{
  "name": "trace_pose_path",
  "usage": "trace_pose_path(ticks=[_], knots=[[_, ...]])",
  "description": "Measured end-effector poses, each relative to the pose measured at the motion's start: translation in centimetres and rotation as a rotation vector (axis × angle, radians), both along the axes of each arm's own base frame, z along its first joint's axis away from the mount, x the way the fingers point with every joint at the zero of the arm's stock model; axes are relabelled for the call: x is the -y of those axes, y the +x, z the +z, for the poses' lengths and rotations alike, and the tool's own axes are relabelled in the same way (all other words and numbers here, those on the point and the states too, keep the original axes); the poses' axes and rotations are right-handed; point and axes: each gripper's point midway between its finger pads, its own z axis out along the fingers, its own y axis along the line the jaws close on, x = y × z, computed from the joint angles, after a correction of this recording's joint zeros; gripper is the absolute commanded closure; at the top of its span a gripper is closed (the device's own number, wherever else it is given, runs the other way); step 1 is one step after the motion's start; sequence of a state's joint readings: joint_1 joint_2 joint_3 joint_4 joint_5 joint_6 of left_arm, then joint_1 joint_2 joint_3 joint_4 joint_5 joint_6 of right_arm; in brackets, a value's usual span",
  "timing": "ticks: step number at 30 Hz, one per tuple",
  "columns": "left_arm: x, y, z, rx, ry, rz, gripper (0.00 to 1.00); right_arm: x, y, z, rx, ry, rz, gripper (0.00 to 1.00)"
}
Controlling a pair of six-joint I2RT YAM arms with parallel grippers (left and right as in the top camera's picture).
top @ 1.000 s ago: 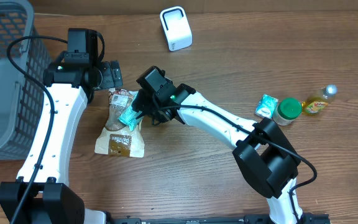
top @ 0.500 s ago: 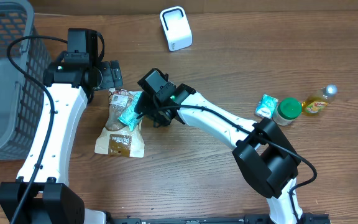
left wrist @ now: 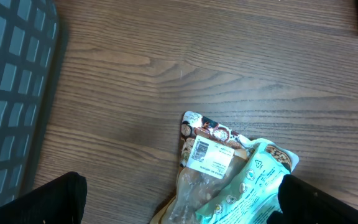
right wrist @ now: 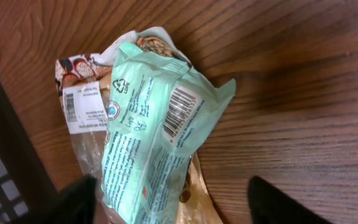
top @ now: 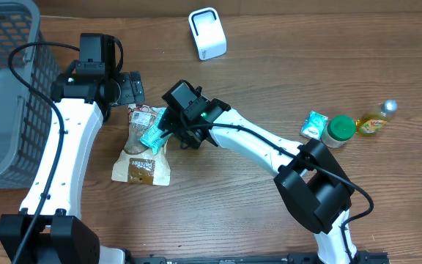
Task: Scan the item barcode
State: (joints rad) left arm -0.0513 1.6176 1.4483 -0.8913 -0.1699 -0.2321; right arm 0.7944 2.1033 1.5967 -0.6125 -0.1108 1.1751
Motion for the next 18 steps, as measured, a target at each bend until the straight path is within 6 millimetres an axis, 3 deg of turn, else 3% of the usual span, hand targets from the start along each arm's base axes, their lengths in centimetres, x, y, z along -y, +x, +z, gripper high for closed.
trace_pose_path(ticks=[3, 18], knots=[[0.0, 0.0, 0.0, 0.0, 0.0, 0.0, 0.0, 0.07, 0.08, -0.02, 0.007, -0.007, -0.006, 0.12], [0.0, 0.0, 0.0, 0.0, 0.0, 0.0, 0.0, 0.33, 0.37, -0.08, 0.029, -0.03, -0.02, 0.11]])
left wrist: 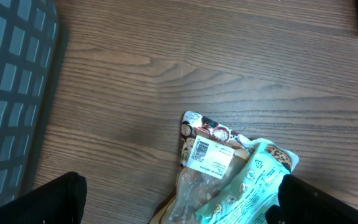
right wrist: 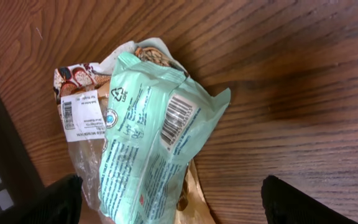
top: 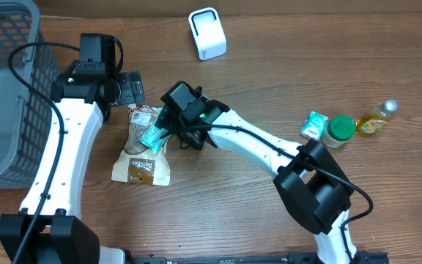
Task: Scan the item barcode
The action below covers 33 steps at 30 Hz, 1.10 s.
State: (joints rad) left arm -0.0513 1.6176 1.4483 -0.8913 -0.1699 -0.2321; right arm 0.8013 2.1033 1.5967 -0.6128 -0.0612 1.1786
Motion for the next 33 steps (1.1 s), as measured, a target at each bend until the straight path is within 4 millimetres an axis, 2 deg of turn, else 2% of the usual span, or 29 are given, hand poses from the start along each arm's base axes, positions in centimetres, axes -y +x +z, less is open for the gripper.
trace_pose_path(ticks=[33], knots=[[0.0, 0.0, 0.0, 0.0, 0.0, 0.0, 0.01, -0.24, 0.2, 0.16, 0.019, 0.002, -0.002, 0.1]])
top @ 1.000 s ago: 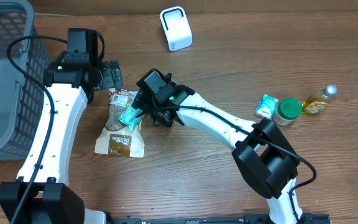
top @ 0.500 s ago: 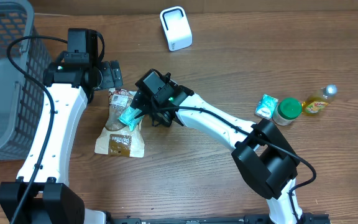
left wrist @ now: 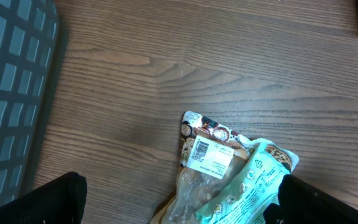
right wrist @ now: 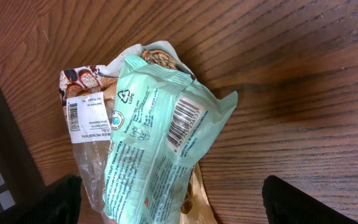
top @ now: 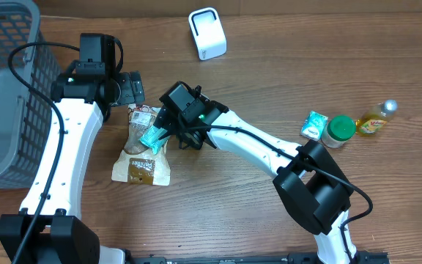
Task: Scan the item barcode
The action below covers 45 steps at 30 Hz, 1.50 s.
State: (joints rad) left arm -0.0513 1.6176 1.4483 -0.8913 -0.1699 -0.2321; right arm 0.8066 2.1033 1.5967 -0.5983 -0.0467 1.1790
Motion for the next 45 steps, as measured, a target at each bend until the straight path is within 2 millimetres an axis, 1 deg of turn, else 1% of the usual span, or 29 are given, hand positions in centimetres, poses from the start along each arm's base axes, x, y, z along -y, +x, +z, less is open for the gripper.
trace_pose_path(ticks=[11, 18, 30, 45], knots=[[0.0, 0.0, 0.0, 0.0, 0.0, 0.0, 0.0, -0.1, 0.1, 0.0, 0.005, 0.003, 0.0, 0.1], [0.0, 0.0, 0.0, 0.0, 0.0, 0.0, 0.0, 0.2, -0.3, -0.8, -0.004, -0.006, 0.0, 0.08], [0.0, 0.0, 0.0, 0.0, 0.0, 0.0, 0.0, -0.7, 0.6, -0.1, 0.037, 0.036, 0.001, 0.08], [0.0, 0.0, 0.0, 0.0, 0.0, 0.0, 0.0, -1.1, 0.1, -0.1, 0.036, 0.036, 0.014, 0.07]])
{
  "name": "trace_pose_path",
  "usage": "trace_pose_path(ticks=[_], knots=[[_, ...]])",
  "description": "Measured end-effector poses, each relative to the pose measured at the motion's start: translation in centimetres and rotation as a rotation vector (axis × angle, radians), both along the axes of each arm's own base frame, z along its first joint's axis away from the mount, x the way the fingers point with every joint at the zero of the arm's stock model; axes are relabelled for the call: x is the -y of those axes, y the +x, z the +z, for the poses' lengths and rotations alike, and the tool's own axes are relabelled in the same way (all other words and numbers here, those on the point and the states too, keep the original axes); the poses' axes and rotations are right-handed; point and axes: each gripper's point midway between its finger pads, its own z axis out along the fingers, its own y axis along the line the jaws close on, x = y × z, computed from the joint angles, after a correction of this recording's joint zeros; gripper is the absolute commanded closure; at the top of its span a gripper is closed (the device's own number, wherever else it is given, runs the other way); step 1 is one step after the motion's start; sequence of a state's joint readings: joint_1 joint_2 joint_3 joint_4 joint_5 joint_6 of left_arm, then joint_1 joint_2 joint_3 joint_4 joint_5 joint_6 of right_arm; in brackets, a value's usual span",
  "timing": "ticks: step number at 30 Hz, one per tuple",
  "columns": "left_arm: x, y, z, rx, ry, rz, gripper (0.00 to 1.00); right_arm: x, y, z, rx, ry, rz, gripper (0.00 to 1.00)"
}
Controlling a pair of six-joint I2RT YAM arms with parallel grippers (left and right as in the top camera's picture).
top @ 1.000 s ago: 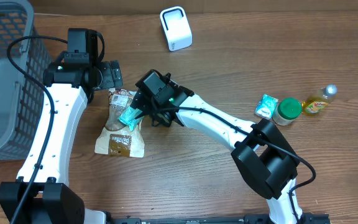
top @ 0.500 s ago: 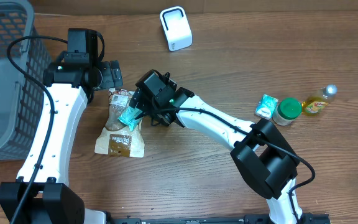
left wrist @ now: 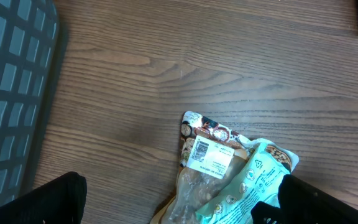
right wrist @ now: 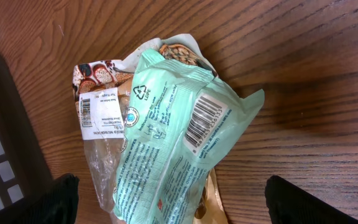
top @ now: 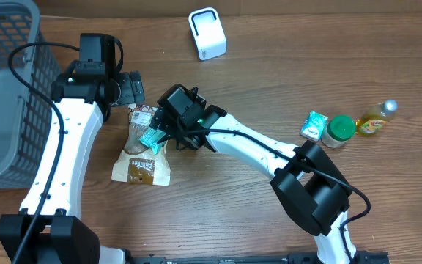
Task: Scan the item barcode
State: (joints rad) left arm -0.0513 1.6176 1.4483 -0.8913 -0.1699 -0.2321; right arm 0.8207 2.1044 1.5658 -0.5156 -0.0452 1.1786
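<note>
A mint-green packet (right wrist: 178, 149) with a printed barcode (right wrist: 205, 121) lies across a clear and brown snack bag (right wrist: 101, 140) on the wooden table. The overhead view shows the packet (top: 152, 136) on the bag (top: 141, 158). My right gripper (right wrist: 169, 200) hovers open over the packet, one finger at each bottom corner of its view, and stands by the packet (top: 165, 126) overhead. My left gripper (left wrist: 179, 199) is open above the bag's top end (left wrist: 207, 149). The white scanner (top: 207, 33) stands at the back of the table.
A grey mesh basket (top: 6, 88) fills the far left. At the right stand a small green packet (top: 315, 125), a green-lidded jar (top: 338, 130) and a yellow bottle (top: 376, 121).
My right gripper has shifted slightly, so the mint packet sits further right and lower in its view. It stays open. The packet, the bag and the left arm have not moved.
My right gripper was open close over the mint packet on the snack bag. At the following moments it stood a little further back, still open, and has kept shifting slightly. The packet has stayed on the bag and the left arm has stayed still.
</note>
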Motion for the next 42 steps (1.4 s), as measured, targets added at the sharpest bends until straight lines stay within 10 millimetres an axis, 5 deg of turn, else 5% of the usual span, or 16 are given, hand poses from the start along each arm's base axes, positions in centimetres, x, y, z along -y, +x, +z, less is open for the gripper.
trace_pose_path(ticks=[42], knots=[[0.0, 0.0, 0.0, 0.0, 0.0, 0.0, 0.0, 0.0, 0.0, -1.1, -0.011, -0.013, 0.0, 0.07]])
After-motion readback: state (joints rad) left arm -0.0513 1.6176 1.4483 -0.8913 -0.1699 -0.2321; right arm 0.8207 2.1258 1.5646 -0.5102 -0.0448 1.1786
